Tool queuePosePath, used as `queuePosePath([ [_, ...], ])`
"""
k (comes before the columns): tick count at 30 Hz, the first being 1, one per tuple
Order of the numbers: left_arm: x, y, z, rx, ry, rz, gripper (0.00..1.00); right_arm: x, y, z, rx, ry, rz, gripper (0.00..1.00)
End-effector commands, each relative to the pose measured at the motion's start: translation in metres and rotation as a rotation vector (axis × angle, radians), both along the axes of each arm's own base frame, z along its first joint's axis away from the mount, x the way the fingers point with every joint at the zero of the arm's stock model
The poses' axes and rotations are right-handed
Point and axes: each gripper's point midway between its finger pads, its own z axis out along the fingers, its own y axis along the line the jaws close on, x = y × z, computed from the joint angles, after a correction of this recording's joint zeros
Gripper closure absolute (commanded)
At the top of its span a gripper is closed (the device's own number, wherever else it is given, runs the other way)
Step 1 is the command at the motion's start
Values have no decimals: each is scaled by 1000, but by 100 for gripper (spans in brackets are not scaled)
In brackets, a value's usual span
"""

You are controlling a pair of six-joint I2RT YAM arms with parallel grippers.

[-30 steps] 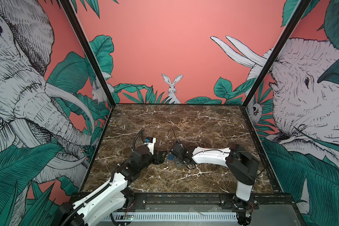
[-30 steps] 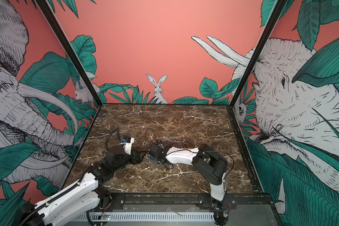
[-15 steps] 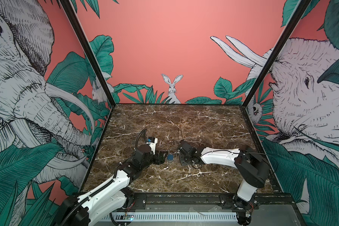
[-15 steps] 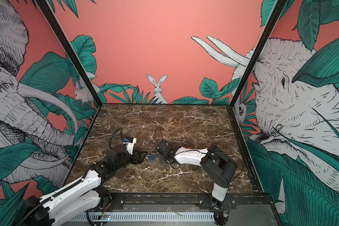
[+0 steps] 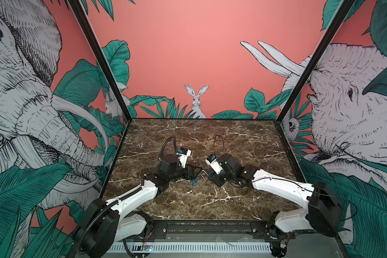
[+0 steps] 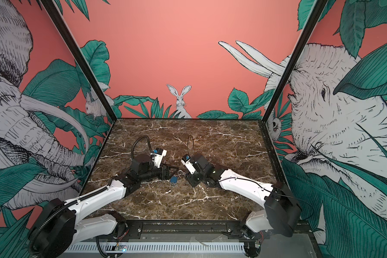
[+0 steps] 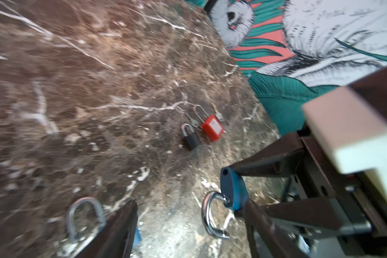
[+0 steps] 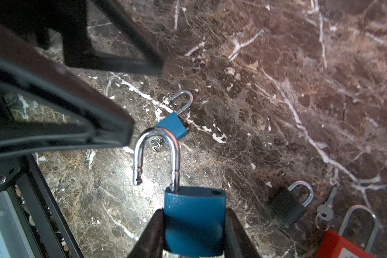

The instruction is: Lock with the key

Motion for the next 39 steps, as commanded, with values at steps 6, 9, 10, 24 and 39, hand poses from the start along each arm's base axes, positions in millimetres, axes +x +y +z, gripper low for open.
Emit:
queuePosePath([
  [6, -17, -25, 30, -128, 22, -187, 27, -2, 4, 26, 21, -98, 97, 86],
  [9, -17, -29, 31, -146, 44, -207, 30, 0, 6, 30, 26, -111, 100, 86],
  [10, -17, -30, 30, -149, 50, -210, 31, 0, 5, 30, 23, -116, 97, 86],
  [24, -16, -39, 26, -178, 107, -239, 38, 6, 9, 40, 32, -149, 100, 86],
  [39, -22, -47, 25, -183, 130, -284, 49, 6, 17, 45, 36, -178, 125, 85],
])
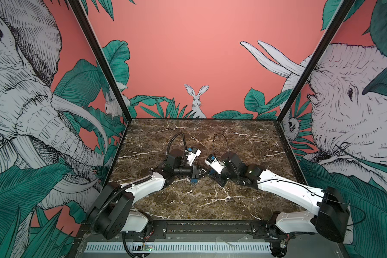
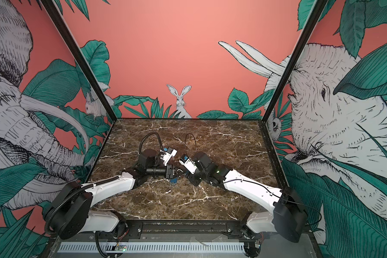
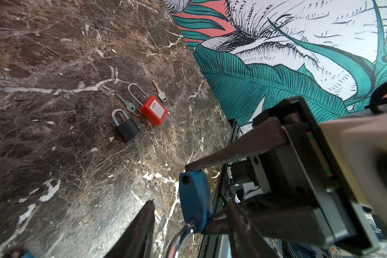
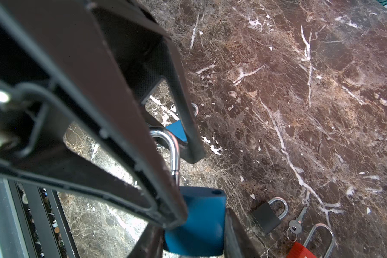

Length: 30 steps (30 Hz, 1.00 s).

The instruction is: Lock with the key

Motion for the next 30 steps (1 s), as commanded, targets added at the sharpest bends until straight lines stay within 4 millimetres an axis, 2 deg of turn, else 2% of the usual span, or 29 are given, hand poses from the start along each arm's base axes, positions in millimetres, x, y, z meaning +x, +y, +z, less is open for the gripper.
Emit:
queuePosePath([
  [1, -1, -7, 14, -34, -29, -31, 49, 9, 15, 27, 62, -78, 19, 85],
  [8, -7, -13, 12, -28, -19, -60, 56, 10, 17, 34, 62, -105, 29, 85],
  [17, -9, -15, 13, -30, -14, -69, 81, 11, 21, 35, 62, -111, 33, 83],
  [20, -8, -15, 12, -27, -8, -65, 100, 15, 20, 36, 65, -121, 10, 75],
  [24, -4, -14, 7, -17, 1, -28, 100, 22, 14, 40, 89, -122, -52, 62],
  [27, 3, -11, 3, -25, 10, 35, 100, 31, 3, 50, 150, -117, -138, 53],
  [30, 17, -6, 10, -89, 5, 136, 100, 43, -16, 72, 311, -83, -266, 46],
])
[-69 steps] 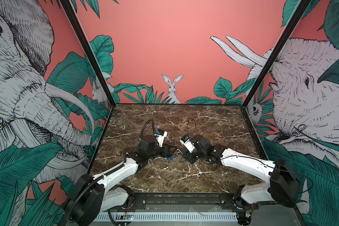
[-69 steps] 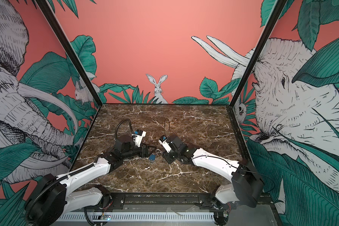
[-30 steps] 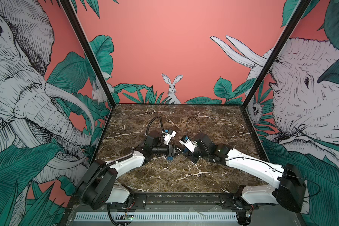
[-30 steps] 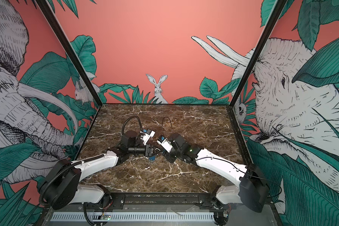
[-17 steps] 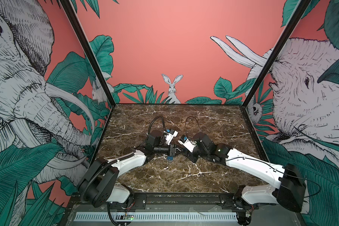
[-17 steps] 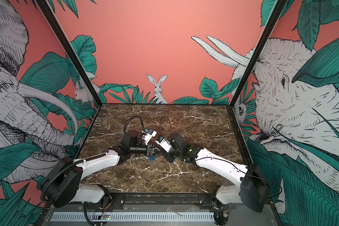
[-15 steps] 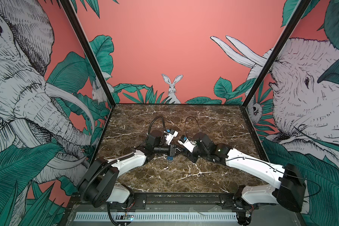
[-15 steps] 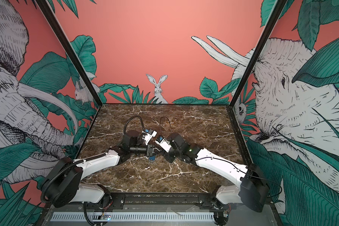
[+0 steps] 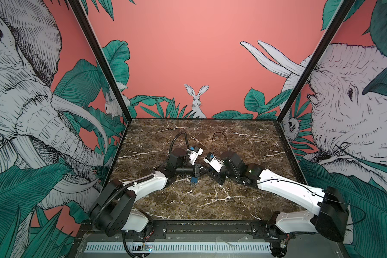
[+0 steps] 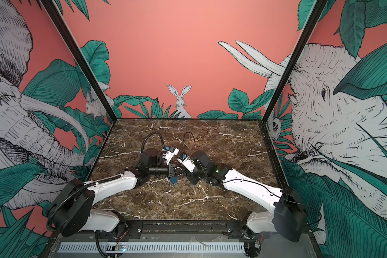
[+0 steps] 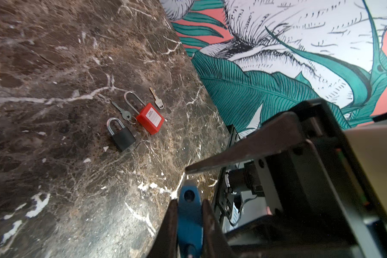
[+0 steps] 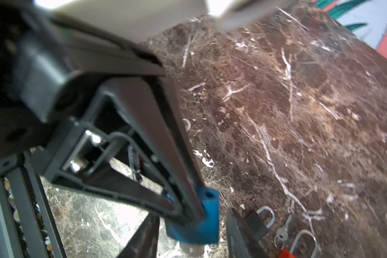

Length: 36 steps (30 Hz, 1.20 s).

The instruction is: Lock with the key

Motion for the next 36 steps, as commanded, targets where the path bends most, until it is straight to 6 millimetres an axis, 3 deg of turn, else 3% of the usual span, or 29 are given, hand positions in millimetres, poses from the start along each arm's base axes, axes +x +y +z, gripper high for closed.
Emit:
queuePosePath([
  [1, 13, 5, 13, -97, -4, 116, 100, 26, -15, 57, 307, -30, -187, 42],
  [7, 34, 14, 59, -319, -32, 264, 100, 44, -41, 65, 616, 194, -328, 39],
  [10, 37, 21, 78, -422, -34, 307, 100, 46, -45, 85, 890, 258, -269, 43],
  [12, 36, 24, 89, -468, -37, 316, 100, 42, -41, 97, 976, 291, -196, 44],
  [22, 28, 26, 121, -566, -80, 271, 100, 28, -34, 105, 1053, 339, -98, 43],
  [36, 23, 19, 129, -621, -72, 211, 100, 16, -2, 102, 1029, 370, -4, 57],
])
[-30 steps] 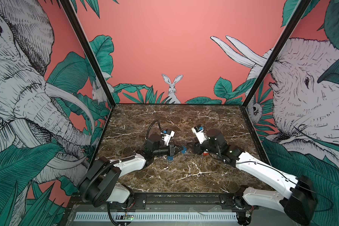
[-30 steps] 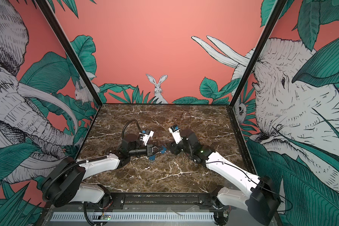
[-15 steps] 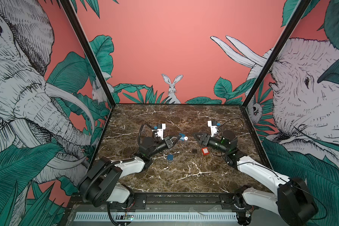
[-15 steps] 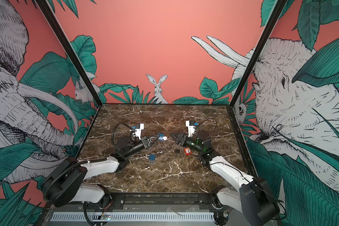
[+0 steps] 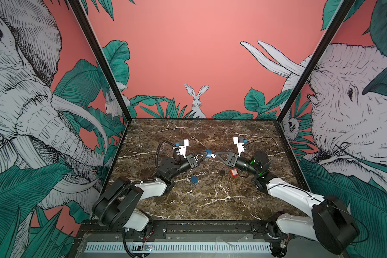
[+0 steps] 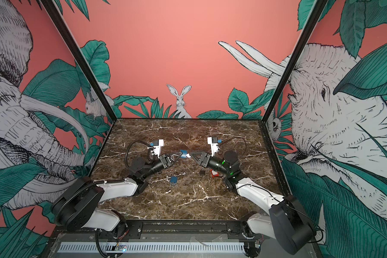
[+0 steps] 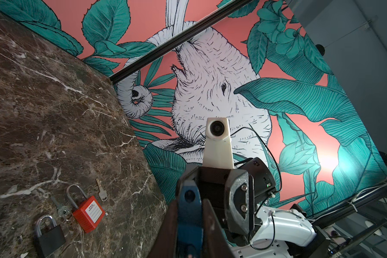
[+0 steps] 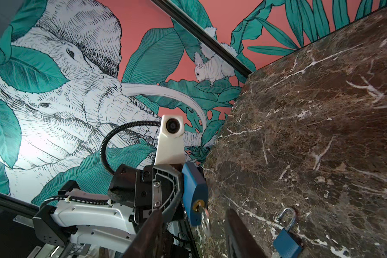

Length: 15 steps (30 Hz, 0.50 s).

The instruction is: Lock with the key

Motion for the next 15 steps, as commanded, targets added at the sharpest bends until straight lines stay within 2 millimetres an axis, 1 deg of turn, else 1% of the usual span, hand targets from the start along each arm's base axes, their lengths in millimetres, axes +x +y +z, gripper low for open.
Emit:
queuePosePath([
  [1, -10, 2, 38, -87, -105, -28, 100, -3, 7, 21, 32, -82, 31, 58],
  [15, -13, -4, 39, -81, -115, -62, 100, 0, 21, 29, 62, -87, 66, 67],
])
